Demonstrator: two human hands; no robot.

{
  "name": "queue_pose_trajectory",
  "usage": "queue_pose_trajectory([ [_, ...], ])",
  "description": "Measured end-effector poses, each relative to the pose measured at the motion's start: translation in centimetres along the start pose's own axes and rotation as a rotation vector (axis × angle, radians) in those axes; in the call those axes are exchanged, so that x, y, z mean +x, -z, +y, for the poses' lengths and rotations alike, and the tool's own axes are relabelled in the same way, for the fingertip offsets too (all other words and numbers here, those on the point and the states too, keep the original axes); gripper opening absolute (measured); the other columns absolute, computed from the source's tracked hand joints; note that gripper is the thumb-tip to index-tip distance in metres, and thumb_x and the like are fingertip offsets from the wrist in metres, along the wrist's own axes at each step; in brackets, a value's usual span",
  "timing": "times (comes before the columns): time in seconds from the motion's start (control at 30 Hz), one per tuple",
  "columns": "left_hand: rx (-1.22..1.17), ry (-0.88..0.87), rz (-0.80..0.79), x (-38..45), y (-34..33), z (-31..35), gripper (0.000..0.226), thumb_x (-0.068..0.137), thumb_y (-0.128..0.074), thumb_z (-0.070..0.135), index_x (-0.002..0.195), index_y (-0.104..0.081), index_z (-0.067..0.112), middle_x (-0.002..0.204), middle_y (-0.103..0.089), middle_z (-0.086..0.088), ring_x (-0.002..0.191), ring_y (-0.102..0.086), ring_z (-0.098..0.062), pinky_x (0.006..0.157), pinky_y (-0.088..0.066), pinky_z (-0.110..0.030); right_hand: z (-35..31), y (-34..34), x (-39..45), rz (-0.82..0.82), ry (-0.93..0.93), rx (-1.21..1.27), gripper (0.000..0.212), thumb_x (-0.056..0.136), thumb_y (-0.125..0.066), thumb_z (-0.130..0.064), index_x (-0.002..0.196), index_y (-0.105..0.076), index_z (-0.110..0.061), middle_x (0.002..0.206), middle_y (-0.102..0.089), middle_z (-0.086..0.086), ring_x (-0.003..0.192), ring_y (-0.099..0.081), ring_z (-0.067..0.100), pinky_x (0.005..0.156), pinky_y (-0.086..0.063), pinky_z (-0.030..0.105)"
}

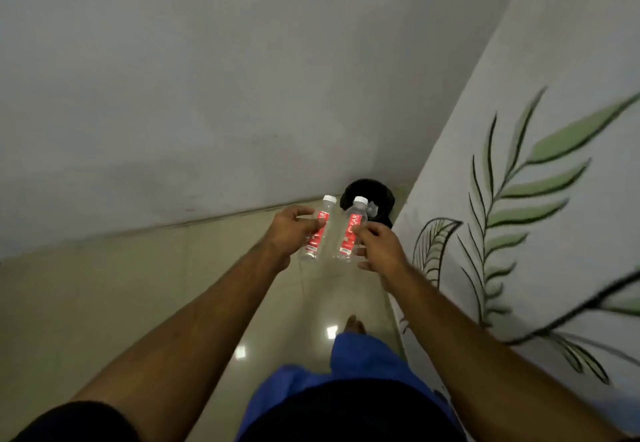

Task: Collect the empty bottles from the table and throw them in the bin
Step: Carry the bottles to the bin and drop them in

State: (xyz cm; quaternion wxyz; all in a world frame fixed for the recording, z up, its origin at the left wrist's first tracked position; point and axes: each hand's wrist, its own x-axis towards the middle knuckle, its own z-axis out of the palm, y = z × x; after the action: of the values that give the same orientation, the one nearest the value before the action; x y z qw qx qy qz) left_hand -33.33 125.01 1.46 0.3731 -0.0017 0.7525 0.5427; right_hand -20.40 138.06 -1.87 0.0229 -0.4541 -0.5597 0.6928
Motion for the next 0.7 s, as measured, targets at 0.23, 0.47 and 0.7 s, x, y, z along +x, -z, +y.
queue_pose_trajectory([
  [0.23, 0.197, 0.028, -0.153, 16.4, -2.7, 8.5, 0.036, 0.085, -0.077, 0.018, 0.117, -0.065, 0.008, 0.103, -0.073, -0.007, 0.087, -0.071, -0.019, 0.069, -0.058, -0.032, -6.1, -0.8, 13.2, 0.089, -0.065, 0.092, 0.035, 0.093, -0.063, -0.036, 0.123, -0.063, -0.019, 0.111, -0.071, 0.014, 0.077, -0.066, 0.022, 0.046, -0.047, 0.022],
  [0.47, 0.400, 0.109, -0.423, 33.8, -6.5, 10.0, 0.022, 0.089, -0.071, 0.012, 0.110, -0.063, 0.011, 0.092, -0.068, -0.004, 0.074, -0.066, -0.012, 0.049, -0.053, -0.018, -5.9, -3.4, 25.9, 0.345, -0.207, 0.277, 0.029, 0.098, -0.060, -0.028, 0.125, -0.065, -0.018, 0.095, -0.069, 0.001, 0.078, -0.066, 0.018, 0.064, -0.056, 0.032],
  [0.7, 0.604, 0.170, -0.522, 48.1, -13.2, 4.3, 0.018, 0.089, -0.070, 0.006, 0.105, -0.063, 0.007, 0.101, -0.068, -0.015, 0.087, -0.065, -0.032, 0.080, -0.057, -0.041, 0.4, -5.3, 40.0, 0.565, -0.444, 0.721, 0.026, 0.099, -0.057, -0.022, 0.124, -0.063, -0.022, 0.121, -0.067, 0.014, 0.104, -0.061, 0.031, 0.081, -0.047, 0.037],
])
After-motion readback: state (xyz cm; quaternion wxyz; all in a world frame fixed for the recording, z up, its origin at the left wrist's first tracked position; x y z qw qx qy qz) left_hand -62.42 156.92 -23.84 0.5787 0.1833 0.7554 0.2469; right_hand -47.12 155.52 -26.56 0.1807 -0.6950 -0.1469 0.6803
